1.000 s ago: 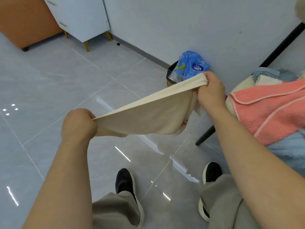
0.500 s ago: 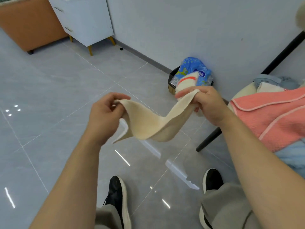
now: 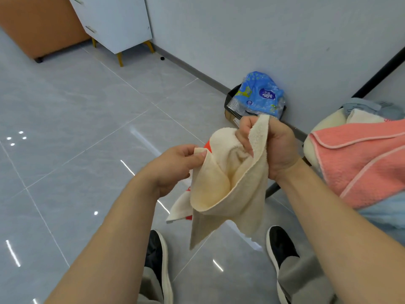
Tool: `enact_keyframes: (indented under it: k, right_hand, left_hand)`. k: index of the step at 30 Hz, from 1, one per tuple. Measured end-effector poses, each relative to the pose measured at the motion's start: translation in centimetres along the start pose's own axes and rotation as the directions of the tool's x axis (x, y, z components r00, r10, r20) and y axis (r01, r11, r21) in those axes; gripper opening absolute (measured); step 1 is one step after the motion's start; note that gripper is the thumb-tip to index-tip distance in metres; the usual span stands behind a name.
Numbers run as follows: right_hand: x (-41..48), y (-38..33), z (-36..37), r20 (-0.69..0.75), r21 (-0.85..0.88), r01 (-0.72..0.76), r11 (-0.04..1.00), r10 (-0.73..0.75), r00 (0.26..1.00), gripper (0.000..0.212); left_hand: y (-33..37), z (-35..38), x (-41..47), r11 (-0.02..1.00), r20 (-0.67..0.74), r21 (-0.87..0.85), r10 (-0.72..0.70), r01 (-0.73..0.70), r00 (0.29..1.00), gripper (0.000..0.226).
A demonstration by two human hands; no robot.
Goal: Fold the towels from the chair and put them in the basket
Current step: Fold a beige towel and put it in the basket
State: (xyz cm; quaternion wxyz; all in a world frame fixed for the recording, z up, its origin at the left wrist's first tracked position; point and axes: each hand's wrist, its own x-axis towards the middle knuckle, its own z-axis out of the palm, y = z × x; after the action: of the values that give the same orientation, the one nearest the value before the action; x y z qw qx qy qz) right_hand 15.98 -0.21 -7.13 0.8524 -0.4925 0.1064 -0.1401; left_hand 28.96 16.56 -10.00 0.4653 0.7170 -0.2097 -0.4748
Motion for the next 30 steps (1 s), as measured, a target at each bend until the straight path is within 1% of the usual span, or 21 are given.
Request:
enact_keyframes:
  k: [4, 8, 10, 11, 13, 15, 16, 17, 18, 19, 20, 21, 22, 23, 24, 25, 26, 27, 28, 29, 30]
  right_hand:
    - [0.1, -0.2, -0.4, -0.001, 0.111, -0.005, 0.994, 0.005, 1.0, 0.017]
    - [0.0, -0.6, -1.3, -0.025, 0.158, 0.02, 0.987, -0.016, 1.0, 0.017]
    - [-0.1, -0.7, -1.9, -0.022, 0.158, 0.035, 0.987, -0.032, 0.999, 0.019]
    - [-0.1, -0.7, -2.4, -0.028, 0.152, 0.034, 0.988, -0.03, 0.999, 0.021]
    - [0.0, -0.8, -3.5, -0.03, 0.129, 0.014, 0.992, -0.01, 1.0, 0.028]
    - [0.2, -0.9, -4.6, -0.042, 0.103, -0.002, 0.995, 0.007, 0.999, 0.036]
    - [0.2, -0.9, -5.2, -0.078, 0.066, -0.011, 0.998, 0.016, 0.997, 0.037]
    - [0.3, -0.8, -5.8, -0.13, -0.021, -0.019, 1.0, 0.016, 0.991, 0.032]
    - [0.3, -0.8, -6.3, -0.19, -0.192, -0.038, 0.981, 0.001, 0.982, 0.023]
    - [0.4, -0.6, -6.8, -0.221, -0.441, -0.07, 0.895, -0.033, 0.975, 0.018]
    - [0.4, -0.5, -7.3, -0.19, -0.708, -0.094, 0.7, -0.06, 0.98, 0.015]
    - [0.4, -0.3, -7.7, -0.126, -0.899, -0.106, 0.425, -0.018, 0.992, 0.017]
    - [0.3, 0.1, -8.0, -0.086, -0.987, -0.096, 0.126, 0.087, 0.993, 0.026]
    - [0.2, 0.4, -8.1, -0.084, -0.989, -0.058, -0.133, 0.205, 0.975, 0.037]
    - [0.0, 0.8, -8.2, -0.126, -0.949, -0.025, -0.316, 0.304, 0.944, 0.046]
    - [-0.2, 1.1, -8.2, -0.193, -0.903, -0.014, -0.43, 0.376, 0.906, 0.05]
    - [-0.3, 1.2, -8.4, -0.27, -0.876, -0.038, -0.48, 0.423, 0.865, 0.051]
    - [-0.3, 1.3, -8.5, -0.336, -0.871, -0.094, -0.483, 0.445, 0.83, 0.051]
    - [-0.3, 1.2, -8.4, -0.363, -0.885, -0.151, -0.44, 0.45, 0.816, 0.049]
    - [-0.3, 1.2, -8.3, -0.345, -0.912, -0.189, -0.365, 0.43, 0.834, 0.047]
    - [0.0, 1.2, -8.1, -0.294, -0.94, -0.196, -0.278, 0.374, 0.879, 0.044]
  left_hand:
    - [0.4, 0.6, 0.2, 0.977, 0.055, -0.18, -0.11, 0.118, 0.992, 0.026]
    - [1.0, 0.8, 0.0, 0.973, 0.102, -0.155, -0.155, 0.17, 0.983, 0.027]
    - [1.2, 0.9, 0.1, 0.978, 0.078, -0.145, -0.141, 0.151, 0.987, 0.022]
    - [1.3, 1.1, 0.1, 0.983, 0.031, -0.15, -0.102, 0.105, 0.994, 0.017]
    - [1.6, 1.2, 0.5, 0.982, -0.098, -0.178, 0.04, -0.057, 0.994, 0.009]
    - [2.0, 1.0, 0.6, 0.951, -0.216, -0.189, 0.204, -0.246, 0.955, 0.004]
    - [2.1, 0.8, 0.6, 0.928, -0.268, -0.177, 0.274, -0.327, 0.923, 0.003]
    - [2.2, 0.7, 0.6, 0.908, -0.321, -0.154, 0.326, -0.389, 0.889, 0.004]
    - [2.2, 0.6, 0.5, 0.895, -0.372, -0.122, 0.36, -0.429, 0.856, 0.004]
    - [2.3, 0.6, 0.4, 0.888, -0.419, -0.092, 0.377, -0.452, 0.826, 0.006]
    - [2.4, 0.6, 0.4, 0.886, -0.464, -0.063, 0.382, -0.46, 0.8, 0.007]
    - [2.5, 0.6, 0.3, 0.887, -0.503, -0.048, 0.376, -0.46, 0.778, 0.008]
    - [2.5, 0.7, 0.3, 0.886, -0.539, -0.028, 0.376, -0.462, 0.754, 0.008]
    - [2.6, 0.6, 0.4, 0.885, -0.57, 0.014, 0.39, -0.466, 0.723, 0.008]
    - [2.6, 0.5, 0.4, 0.881, -0.598, 0.082, 0.417, -0.465, 0.685, 0.009]
    - [2.5, 0.3, 0.4, 0.877, -0.617, 0.148, 0.443, -0.458, 0.65, 0.011]
    - [2.4, 0.0, 0.5, 0.87, -0.627, 0.2, 0.467, -0.451, 0.623, 0.012]
    - [2.4, -0.3, 0.5, 0.865, -0.622, 0.235, 0.484, -0.443, 0.616, 0.011]
    - [2.4, -0.4, 0.6, 0.863, -0.601, 0.265, 0.497, -0.431, 0.626, 0.01]
    - [2.3, -0.4, 0.6, 0.861, -0.572, 0.304, 0.508, -0.408, 0.645, 0.01]
    - [2.2, -0.3, 0.7, 0.853, -0.543, 0.357, 0.521, -0.38, 0.659, 0.011]
